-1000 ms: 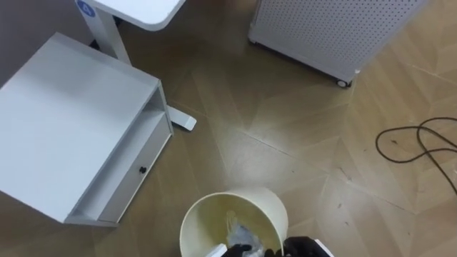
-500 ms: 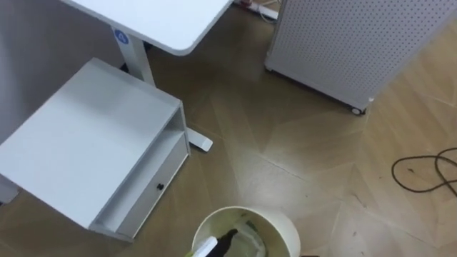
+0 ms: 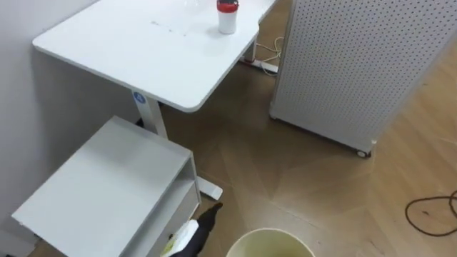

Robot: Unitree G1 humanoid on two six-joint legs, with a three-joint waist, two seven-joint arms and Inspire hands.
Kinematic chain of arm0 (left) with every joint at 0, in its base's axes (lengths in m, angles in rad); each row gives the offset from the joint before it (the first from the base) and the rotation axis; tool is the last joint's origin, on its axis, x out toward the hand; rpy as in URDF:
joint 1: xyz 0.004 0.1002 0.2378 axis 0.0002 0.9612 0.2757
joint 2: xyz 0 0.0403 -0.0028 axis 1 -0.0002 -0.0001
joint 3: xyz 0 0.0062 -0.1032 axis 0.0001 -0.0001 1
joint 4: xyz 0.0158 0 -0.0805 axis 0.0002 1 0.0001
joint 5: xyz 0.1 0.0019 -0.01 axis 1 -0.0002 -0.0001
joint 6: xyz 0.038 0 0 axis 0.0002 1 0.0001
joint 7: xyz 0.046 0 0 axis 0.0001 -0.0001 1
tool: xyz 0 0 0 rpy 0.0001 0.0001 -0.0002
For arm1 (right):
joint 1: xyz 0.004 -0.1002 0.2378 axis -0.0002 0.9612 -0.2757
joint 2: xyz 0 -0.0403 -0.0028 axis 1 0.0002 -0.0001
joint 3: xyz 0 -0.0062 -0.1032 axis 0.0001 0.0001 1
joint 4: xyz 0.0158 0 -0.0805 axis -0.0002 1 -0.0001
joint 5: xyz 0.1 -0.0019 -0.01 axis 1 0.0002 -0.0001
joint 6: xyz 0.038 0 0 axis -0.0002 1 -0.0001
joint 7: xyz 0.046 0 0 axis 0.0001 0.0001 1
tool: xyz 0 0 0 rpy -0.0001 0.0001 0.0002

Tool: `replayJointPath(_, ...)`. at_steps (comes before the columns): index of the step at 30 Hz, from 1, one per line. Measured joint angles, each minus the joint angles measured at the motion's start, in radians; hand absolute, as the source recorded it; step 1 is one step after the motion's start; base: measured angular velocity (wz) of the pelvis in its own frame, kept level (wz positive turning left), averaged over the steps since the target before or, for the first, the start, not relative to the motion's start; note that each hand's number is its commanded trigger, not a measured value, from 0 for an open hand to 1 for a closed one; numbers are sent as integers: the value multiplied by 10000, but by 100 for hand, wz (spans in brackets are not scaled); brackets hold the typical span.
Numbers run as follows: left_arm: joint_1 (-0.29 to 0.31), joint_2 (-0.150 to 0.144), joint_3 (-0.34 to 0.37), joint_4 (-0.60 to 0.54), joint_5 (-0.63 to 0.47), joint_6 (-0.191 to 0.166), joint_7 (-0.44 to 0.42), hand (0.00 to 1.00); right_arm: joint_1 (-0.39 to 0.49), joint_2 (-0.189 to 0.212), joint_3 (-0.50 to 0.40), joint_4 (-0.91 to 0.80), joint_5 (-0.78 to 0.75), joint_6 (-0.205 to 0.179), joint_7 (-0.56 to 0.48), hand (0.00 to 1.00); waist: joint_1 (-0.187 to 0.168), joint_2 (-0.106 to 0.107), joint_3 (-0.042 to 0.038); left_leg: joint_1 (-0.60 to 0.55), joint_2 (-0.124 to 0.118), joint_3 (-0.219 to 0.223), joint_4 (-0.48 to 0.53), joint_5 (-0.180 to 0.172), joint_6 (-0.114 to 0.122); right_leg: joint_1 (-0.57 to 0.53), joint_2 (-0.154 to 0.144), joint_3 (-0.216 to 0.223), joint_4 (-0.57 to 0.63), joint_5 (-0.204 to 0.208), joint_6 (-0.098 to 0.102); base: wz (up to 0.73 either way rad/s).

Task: Pick garbage

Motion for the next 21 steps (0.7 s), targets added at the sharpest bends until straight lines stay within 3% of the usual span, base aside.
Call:
replayJointPath(4, 63, -12, 880, -602, -38, -457, 515, 0, 509, -6, -482, -491, -375, -76, 0, 100, 6, -36, -56, 826, -123, 43, -500, 1, 2, 571, 17, 147, -55, -179, 123, -8)
replayJointPath(9, 166, 79, 1754, -1708, -543, -516, 1018, 0, 919, 137, -716, -1075, -706, -62, -145, 100, 70, -257, -191, 1340, -205, 392, -506, -26, 48, 871, -20, -21, -1, -144, 125, -28)
replayJointPath(11, 225, 82, 2166, -2156, -653, -536, 1420, 0, 1084, 209, -775, -1367, -726, -55, -181, 100, 65, -244, -236, 1588, -168, 790, -514, -85, 138, 1071, 39, -113, -226, 110, 113, -45)
replayJointPath(12, 223, 80, 2259, -2298, -662, -551, 1520, 0, 1072, 222, -797, -1369, -732, -52, -179, 100, 75, -228, -243, 1591, -66, 916, -546, -90, 148, 1110, 79, -129, -390, 236, 101, -47)
replayJointPath(13, 213, 100, 2384, -2485, -758, -651, 1759, 0, 1058, 250, -802, -1368, -729, -23, -166, 100, 193, -140, -240, 1635, 82, 1332, -751, -158, 250, 1171, 140, -221, -493, 377, 81, -37)
replayJointPath(14, 239, 56, 2414, -2517, -954, -688, 1939, 0, 1162, 264, -837, -1346, -717, 23, -180, 100, 246, -65, -211, 1857, 235, 1882, -840, -150, 235, 1242, -51, -682, 355, -72, 116, -26)
replayJointPath(15, 253, 4, 2413, -2521, -1029, -689, 2019, 0, 1267, 267, -905, -1342, -709, 26, -197, 100, 263, -32, -197, 2012, 270, 2097, -937, -131, 210, 1370, -188, -915, 890, -408, 228, -15)
replayJointPath(17, 398, -24, 2425, -2730, -1200, -689, 2345, 0, 1435, 264, -1030, -1235, -713, 27, -343, 100, 567, -60, -205, 2407, 260, 2904, -1152, -74, 143, 2006, -738, -1259, 2028, -1296, 499, -34)
replayJointPath(19, 395, -13, 2494, -2742, -1325, -686, 2512, 0, 1375, 267, -978, -1240, -744, 25, -392, 100, 647, -127, -179, 2448, 182, 3003, -1003, -67, 93, 2523, -881, -1224, 1429, -1576, 640, -33)
replayJointPath(21, 396, -34, 2624, -2748, -1398, -687, 2541, 0, 1369, 243, -966, -1268, -796, 23, -395, 100, 604, -171, -162, 2238, 129, 2988, -856, -50, 66, 2650, -854, -1224, 741, -1686, 616, -21)
